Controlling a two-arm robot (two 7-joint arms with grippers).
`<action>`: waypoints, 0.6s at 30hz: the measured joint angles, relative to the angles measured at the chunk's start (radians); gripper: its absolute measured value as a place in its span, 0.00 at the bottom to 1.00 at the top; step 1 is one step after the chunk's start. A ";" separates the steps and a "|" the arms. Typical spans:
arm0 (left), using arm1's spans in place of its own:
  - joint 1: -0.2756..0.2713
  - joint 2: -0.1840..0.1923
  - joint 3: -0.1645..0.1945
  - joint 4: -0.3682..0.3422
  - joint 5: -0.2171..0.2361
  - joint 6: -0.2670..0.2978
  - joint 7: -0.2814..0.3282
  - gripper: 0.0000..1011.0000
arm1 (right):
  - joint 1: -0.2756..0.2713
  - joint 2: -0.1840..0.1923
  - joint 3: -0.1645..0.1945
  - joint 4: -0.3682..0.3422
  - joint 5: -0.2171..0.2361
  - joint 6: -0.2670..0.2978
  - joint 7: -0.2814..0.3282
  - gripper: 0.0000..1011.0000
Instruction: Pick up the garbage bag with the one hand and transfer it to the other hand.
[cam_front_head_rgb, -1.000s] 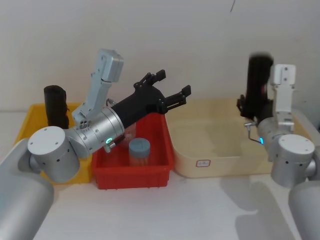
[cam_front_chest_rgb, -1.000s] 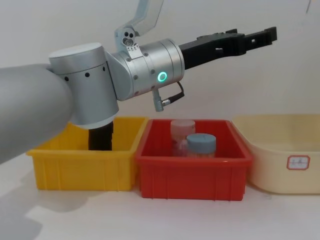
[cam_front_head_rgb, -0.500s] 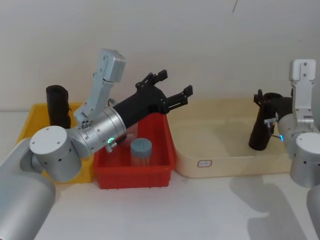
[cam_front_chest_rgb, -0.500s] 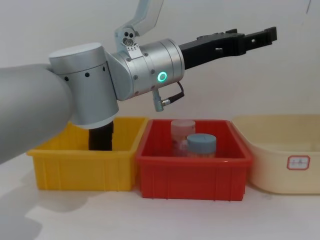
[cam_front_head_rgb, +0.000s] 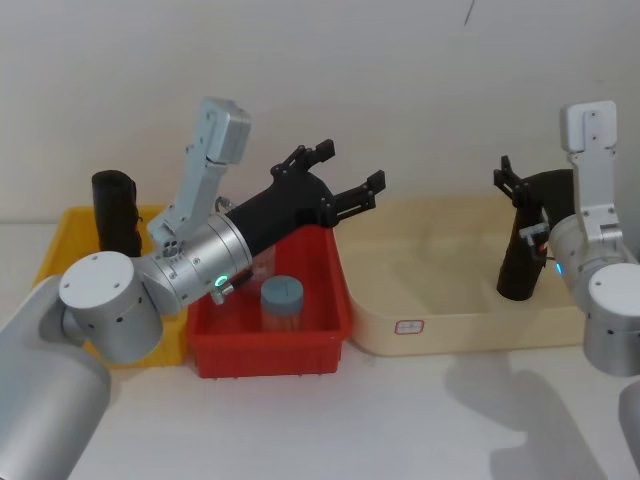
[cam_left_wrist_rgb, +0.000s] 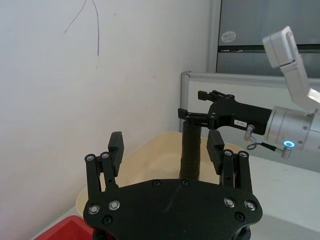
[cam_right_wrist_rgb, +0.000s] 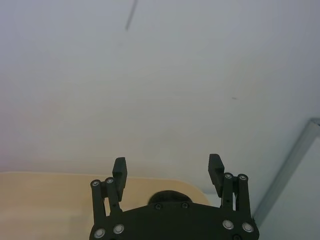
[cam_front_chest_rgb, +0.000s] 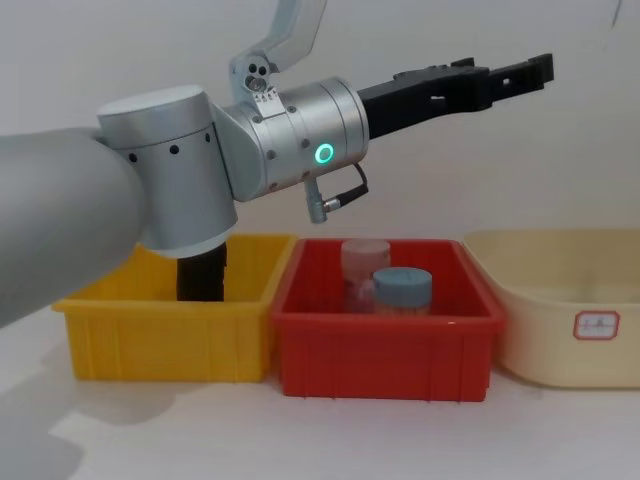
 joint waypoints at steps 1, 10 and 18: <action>0.000 0.001 0.000 -0.001 0.000 0.000 0.001 0.99 | -0.003 0.001 -0.003 -0.007 -0.001 0.000 0.004 0.99; 0.035 0.028 0.001 -0.074 0.023 0.009 0.065 0.99 | -0.046 0.002 -0.027 -0.084 0.010 0.016 0.069 0.99; 0.096 0.070 -0.009 -0.191 0.065 0.028 0.158 0.99 | -0.088 -0.008 -0.050 -0.147 0.036 0.045 0.134 0.99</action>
